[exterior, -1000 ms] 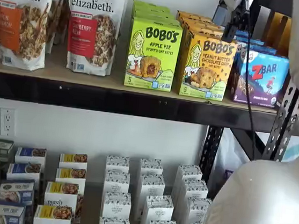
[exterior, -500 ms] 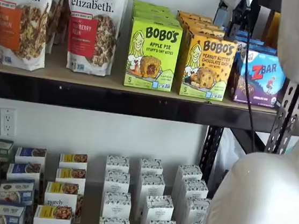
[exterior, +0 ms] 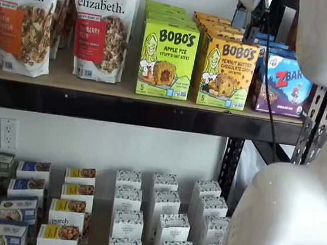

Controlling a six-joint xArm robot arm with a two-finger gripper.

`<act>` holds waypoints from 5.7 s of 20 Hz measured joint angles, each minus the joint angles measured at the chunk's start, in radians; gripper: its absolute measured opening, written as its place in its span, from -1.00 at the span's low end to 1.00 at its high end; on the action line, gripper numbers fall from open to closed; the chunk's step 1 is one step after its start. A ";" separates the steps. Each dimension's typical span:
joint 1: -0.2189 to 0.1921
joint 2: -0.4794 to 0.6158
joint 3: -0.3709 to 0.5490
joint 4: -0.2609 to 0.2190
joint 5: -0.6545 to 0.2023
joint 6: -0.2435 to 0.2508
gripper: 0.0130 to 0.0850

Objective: Pick up the orange box on the top shelf, the fifth box from the left

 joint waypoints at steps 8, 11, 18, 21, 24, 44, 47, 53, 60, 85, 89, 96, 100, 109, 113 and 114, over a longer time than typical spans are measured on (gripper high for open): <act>-0.038 0.043 -0.012 -0.032 -0.016 -0.047 1.00; -0.048 0.056 -0.011 -0.035 -0.008 -0.058 1.00; -0.050 0.058 0.024 -0.037 -0.021 -0.062 1.00; -0.055 0.059 0.037 -0.029 -0.027 -0.064 1.00; -0.058 0.063 0.041 -0.028 -0.025 -0.068 1.00; -0.079 0.093 0.019 0.014 0.012 -0.079 0.56; -0.080 0.094 0.018 0.017 0.013 -0.080 0.33; -0.083 0.099 0.010 0.025 0.020 -0.081 0.00; -0.082 0.101 0.006 0.024 0.022 -0.080 0.00; -0.093 0.102 0.006 0.056 0.017 -0.084 -0.67; -0.095 0.105 0.001 0.059 0.023 -0.086 -0.89; -0.096 0.105 -0.001 0.060 0.028 -0.086 -0.89; -0.097 0.098 0.001 0.062 0.033 -0.087 -0.89; -0.101 0.018 0.063 0.080 0.018 -0.084 -0.89; -0.091 -0.029 0.097 0.065 0.028 -0.077 -0.89; -0.090 -0.042 0.106 0.063 0.029 -0.076 -0.89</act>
